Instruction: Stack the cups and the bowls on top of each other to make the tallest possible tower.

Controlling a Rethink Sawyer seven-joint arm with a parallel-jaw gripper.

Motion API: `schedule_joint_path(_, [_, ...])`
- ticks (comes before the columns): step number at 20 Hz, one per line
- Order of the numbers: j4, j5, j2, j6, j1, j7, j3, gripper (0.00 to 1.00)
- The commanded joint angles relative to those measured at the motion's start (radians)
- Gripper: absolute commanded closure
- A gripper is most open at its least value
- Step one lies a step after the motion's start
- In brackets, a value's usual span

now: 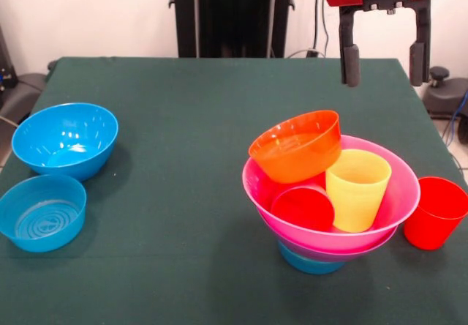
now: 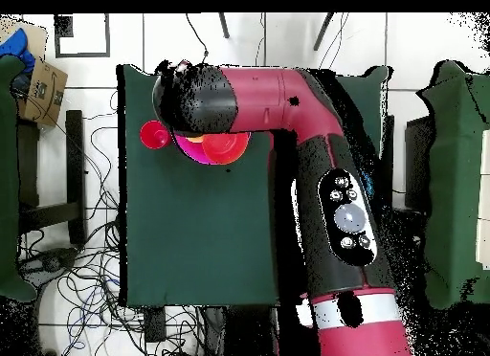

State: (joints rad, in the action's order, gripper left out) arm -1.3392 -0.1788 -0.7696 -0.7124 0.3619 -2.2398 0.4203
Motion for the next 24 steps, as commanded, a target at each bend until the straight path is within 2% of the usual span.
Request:
schedule_joint_path(1, [0.094,-0.038,0.099,-0.119,0.013,0.014,-0.051,0.00])
schedule_joint_path(11, [0.098,-0.039,0.107,-0.116,0.018,0.035,-0.054,0.00])
schedule_joint_path(24, [0.130,-0.053,0.164,-0.062,-0.003,0.031,-0.069,0.00])
